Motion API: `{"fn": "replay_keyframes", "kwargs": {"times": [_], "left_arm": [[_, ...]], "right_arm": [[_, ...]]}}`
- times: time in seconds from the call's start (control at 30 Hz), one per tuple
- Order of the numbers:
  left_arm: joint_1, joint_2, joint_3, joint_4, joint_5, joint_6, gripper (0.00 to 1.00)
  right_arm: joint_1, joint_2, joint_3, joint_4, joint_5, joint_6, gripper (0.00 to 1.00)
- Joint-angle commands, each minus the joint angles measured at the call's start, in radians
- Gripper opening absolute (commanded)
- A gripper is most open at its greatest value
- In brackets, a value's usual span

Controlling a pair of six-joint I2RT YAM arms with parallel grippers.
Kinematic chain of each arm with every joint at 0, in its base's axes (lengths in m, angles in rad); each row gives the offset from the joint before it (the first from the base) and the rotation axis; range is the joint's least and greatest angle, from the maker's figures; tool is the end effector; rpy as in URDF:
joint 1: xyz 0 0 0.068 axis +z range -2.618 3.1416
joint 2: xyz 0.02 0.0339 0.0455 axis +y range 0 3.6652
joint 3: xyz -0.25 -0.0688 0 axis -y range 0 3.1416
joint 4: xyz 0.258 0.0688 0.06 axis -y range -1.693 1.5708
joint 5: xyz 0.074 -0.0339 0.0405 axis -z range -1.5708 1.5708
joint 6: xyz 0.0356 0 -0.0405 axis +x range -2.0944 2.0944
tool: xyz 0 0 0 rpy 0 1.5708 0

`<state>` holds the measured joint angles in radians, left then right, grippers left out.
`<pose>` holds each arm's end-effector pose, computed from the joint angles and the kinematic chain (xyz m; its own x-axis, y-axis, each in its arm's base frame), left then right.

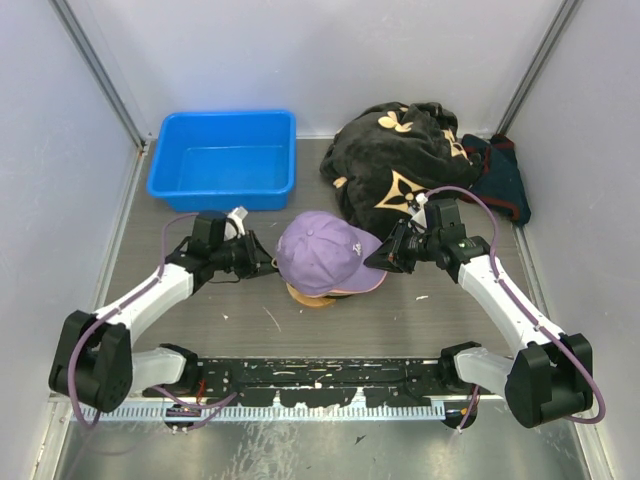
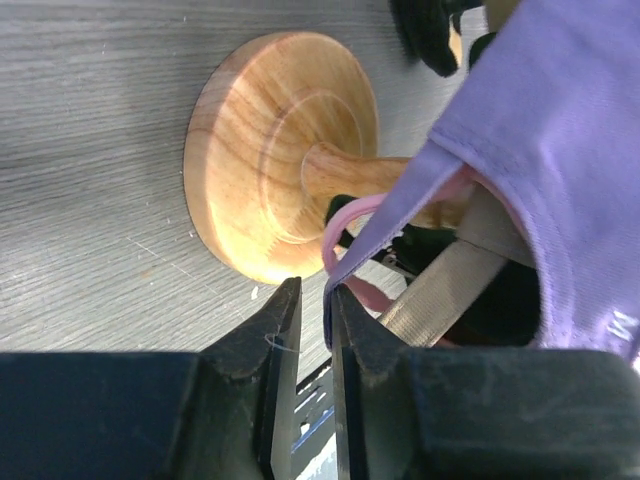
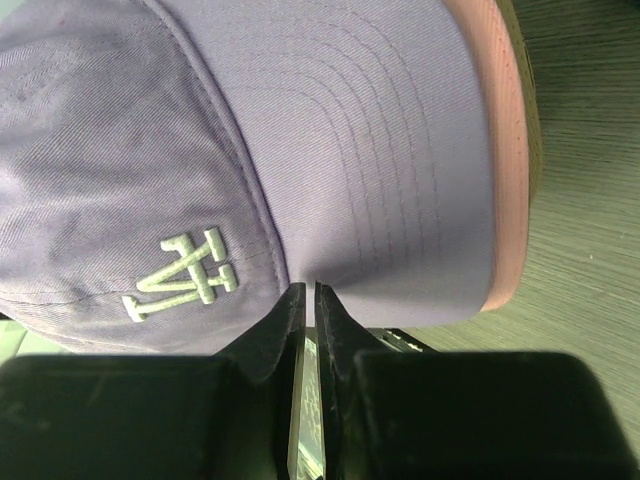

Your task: Stack the hats

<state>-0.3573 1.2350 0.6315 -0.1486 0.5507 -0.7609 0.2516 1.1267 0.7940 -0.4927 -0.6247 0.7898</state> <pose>0.2373 -0.1085 0.1812 -0.9159 -0.2853 -0.2823 0.0338 0.6461 -0.7625 0.2329 0.0814 0.2361 -0.9173 0.3590 -0.1723 0.0928 0.6135 0.7843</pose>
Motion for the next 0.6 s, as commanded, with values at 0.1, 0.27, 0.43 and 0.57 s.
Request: {"fn": "replay_keyframes", "kwargs": {"times": [0.1, 0.27, 0.43, 0.57], "left_arm": [[0.002, -0.107, 0.071, -0.102, -0.049, 0.031, 0.30], [0.017, -0.167, 0.065, -0.148, -0.075, 0.043, 0.37], [0.045, -0.200, 0.020, -0.171, -0.086, 0.053, 0.45], [0.075, -0.233, -0.027, -0.182, -0.109, 0.054, 0.49]], "right_arm": [[0.005, 0.001, 0.015, 0.041, -0.004, 0.002, 0.14], [0.006, 0.003, 0.019, 0.039, -0.009, 0.002, 0.14], [0.005, 0.005, 0.026, 0.030, -0.010, -0.004, 0.14], [0.006, 0.008, 0.035, 0.021, -0.010, -0.009, 0.14]]}}
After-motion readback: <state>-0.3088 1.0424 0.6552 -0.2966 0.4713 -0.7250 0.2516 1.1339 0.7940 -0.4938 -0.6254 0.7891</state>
